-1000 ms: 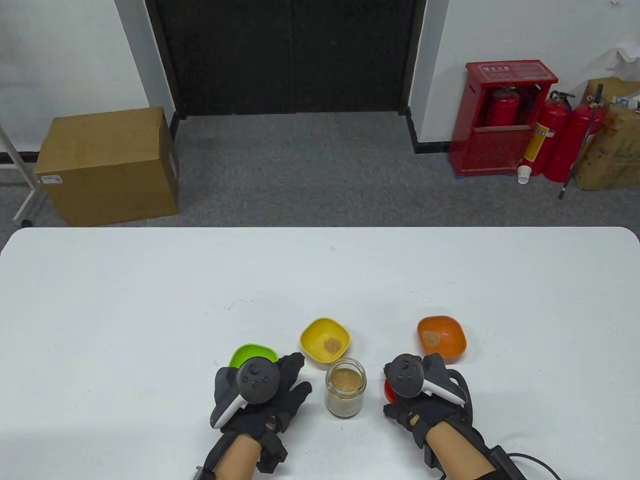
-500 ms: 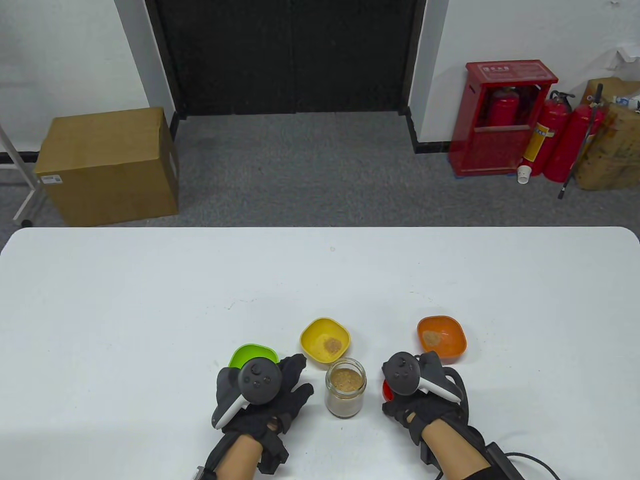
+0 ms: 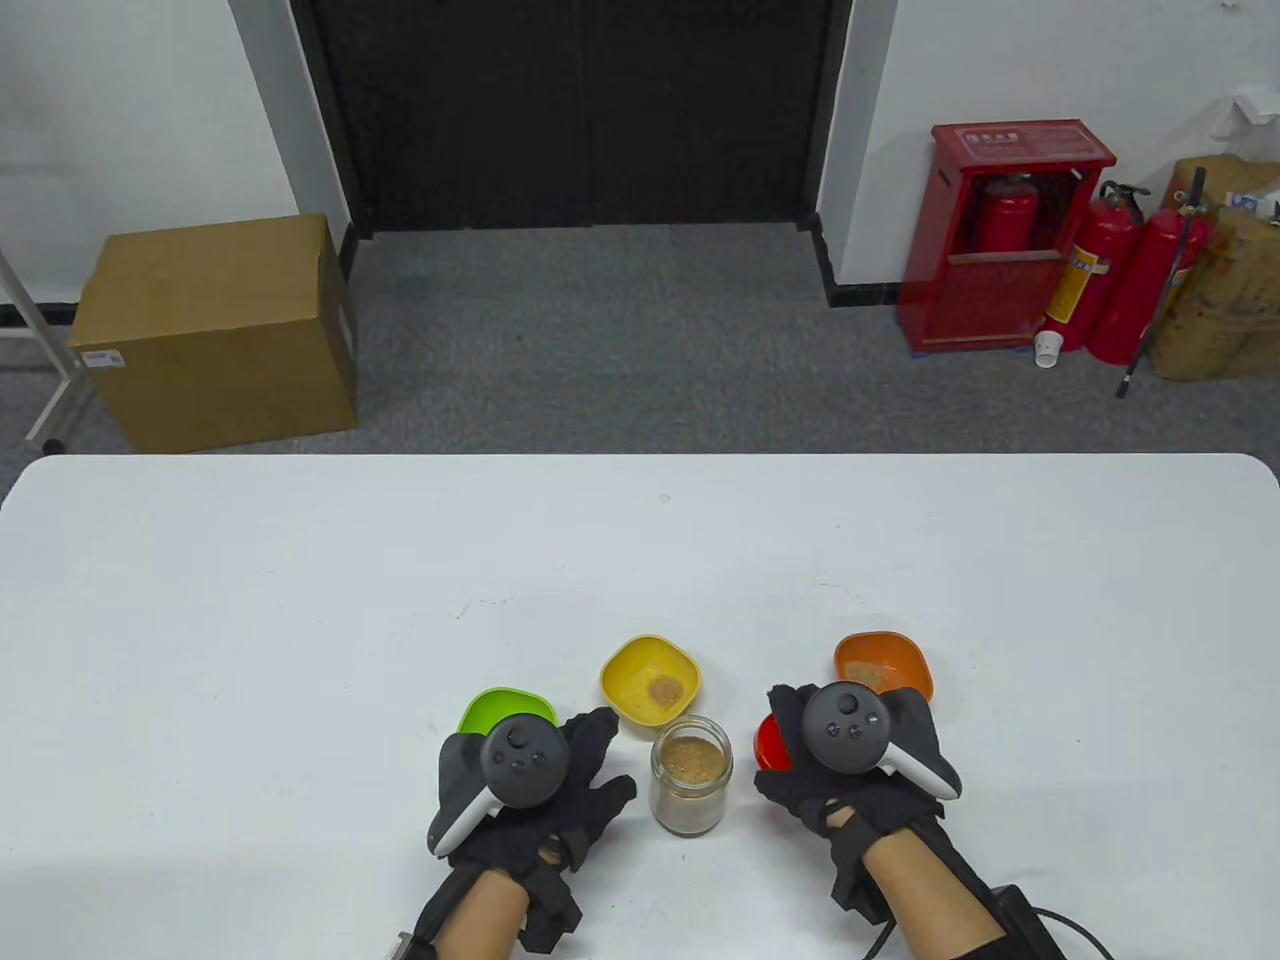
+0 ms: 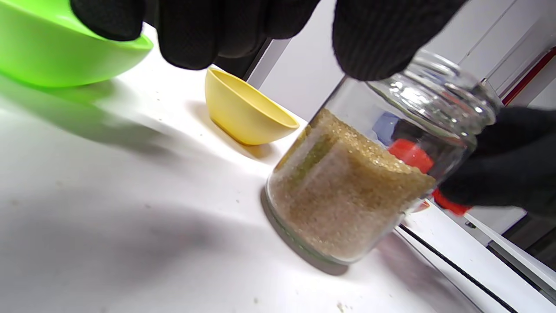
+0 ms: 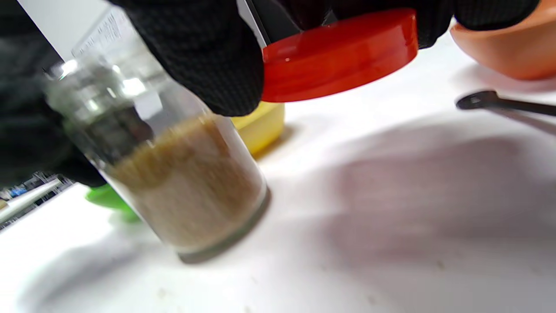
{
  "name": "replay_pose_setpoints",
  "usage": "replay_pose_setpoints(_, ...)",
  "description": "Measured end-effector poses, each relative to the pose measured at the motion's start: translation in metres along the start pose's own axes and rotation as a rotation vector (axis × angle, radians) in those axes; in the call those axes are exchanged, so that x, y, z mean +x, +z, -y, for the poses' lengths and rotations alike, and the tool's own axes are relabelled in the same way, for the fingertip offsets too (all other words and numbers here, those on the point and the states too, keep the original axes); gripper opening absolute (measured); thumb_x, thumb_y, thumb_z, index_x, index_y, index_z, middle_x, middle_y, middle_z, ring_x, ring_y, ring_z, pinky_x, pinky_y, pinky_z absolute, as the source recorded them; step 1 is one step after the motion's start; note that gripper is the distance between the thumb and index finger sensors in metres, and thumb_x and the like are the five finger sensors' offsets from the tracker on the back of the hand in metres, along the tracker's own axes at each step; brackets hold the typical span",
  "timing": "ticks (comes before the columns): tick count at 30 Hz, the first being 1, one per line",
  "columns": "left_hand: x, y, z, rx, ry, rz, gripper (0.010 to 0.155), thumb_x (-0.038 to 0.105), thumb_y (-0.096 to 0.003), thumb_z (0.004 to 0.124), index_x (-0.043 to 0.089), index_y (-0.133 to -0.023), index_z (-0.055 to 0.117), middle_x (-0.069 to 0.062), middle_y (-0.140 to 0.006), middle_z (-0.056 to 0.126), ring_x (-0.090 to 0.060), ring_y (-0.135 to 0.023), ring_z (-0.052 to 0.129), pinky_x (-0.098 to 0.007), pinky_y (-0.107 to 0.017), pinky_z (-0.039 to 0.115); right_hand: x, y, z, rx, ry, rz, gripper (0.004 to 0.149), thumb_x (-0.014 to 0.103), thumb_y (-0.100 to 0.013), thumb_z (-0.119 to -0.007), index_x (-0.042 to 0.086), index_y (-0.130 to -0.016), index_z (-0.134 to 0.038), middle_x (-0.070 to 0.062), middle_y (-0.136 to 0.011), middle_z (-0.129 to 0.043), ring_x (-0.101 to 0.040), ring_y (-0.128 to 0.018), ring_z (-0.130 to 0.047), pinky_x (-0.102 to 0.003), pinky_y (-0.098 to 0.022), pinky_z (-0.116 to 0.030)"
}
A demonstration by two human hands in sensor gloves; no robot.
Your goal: Scoop brown sugar granules from jar into dishes
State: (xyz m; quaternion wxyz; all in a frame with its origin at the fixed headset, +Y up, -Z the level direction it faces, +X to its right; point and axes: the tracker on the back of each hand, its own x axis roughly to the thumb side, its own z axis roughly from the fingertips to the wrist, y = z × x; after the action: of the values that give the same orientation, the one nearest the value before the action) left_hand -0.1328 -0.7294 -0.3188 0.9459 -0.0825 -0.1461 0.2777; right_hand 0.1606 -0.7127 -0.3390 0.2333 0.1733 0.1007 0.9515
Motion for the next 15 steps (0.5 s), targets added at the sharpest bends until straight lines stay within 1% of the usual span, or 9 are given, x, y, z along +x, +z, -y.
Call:
replay_pose_setpoints(2, 0.002, -0.001, 0.003, -0.031, 0.012, 0.002, 0.079, 0.051, -0.0509, 0.086, 0.018, -0.113, 0.05, -0.011, -0.117, 0.062, -0.039, -0.102, 0.077, -0.063, -0.07, 0.065, 0.005, 0.003, 0.011, -0.039, -0.028, 0.029, 0.084, 0.031, -0.05, -0.093, -0.007, -0.108, -0.046, -0.042, -0.11, -0.043, -0.069, -0.088, -0.055, -0.081, -0.054, -0.056)
replay_pose_setpoints(3, 0.003, -0.001, 0.004, -0.045, 0.021, 0.001, 0.081, 0.051, -0.0507, 0.086, 0.018, -0.114, 0.047, -0.014, -0.118, 0.06, -0.039, -0.103, 0.076, -0.063, -0.071, 0.065, 0.007, 0.004, 0.014, -0.051, -0.04, 0.039, 0.084, 0.03, -0.05, -0.093, -0.007, -0.108, -0.046, -0.042, -0.111, -0.043, -0.069, -0.088, -0.054, -0.081, -0.055, -0.055)
replay_pose_setpoints(5, 0.004, -0.003, 0.009, -0.075, 0.056, 0.001, 0.086, 0.051, -0.0504, 0.087, 0.016, -0.114, 0.041, -0.013, -0.119, 0.056, -0.039, -0.104, 0.073, -0.063, -0.072, 0.063, 0.014, 0.006, 0.022, -0.077, -0.067, 0.07, 0.084, 0.03, -0.05, -0.093, -0.008, -0.108, -0.046, -0.043, -0.111, -0.043, -0.069, -0.088, -0.053, -0.08, -0.055, -0.055)
replay_pose_setpoints(8, 0.005, -0.006, 0.018, -0.13, 0.15, -0.001, 0.093, 0.051, -0.0498, 0.089, 0.015, -0.115, 0.033, -0.014, -0.12, 0.048, -0.039, -0.107, 0.068, -0.063, -0.074, 0.061, 0.029, 0.006, 0.029, -0.105, -0.115, 0.146, 0.083, 0.031, -0.05, -0.092, -0.009, -0.108, -0.047, -0.043, -0.111, -0.043, -0.068, -0.088, -0.053, -0.08, -0.055, -0.056)
replay_pose_setpoints(11, 0.005, -0.01, 0.028, -0.171, 0.228, -0.006, 0.099, 0.052, -0.0491, 0.09, 0.014, -0.114, 0.025, -0.015, -0.122, 0.041, -0.039, -0.11, 0.063, -0.062, -0.076, 0.058, 0.046, 0.003, 0.026, -0.101, -0.141, 0.22, 0.082, 0.031, -0.05, -0.092, -0.009, -0.107, -0.05, -0.042, -0.111, -0.044, -0.068, -0.088, -0.053, -0.079, -0.055, -0.056)
replay_pose_setpoints(15, 0.004, -0.014, 0.04, -0.177, 0.272, -0.014, 0.105, 0.053, -0.0476, 0.091, 0.014, -0.113, 0.018, -0.013, -0.122, 0.034, -0.037, -0.113, 0.056, -0.062, -0.079, 0.053, 0.063, -0.004, 0.014, -0.056, -0.149, 0.274, 0.08, 0.031, -0.05, -0.092, -0.008, -0.107, -0.052, -0.042, -0.112, -0.044, -0.067, -0.089, -0.053, -0.079, -0.056, -0.056)
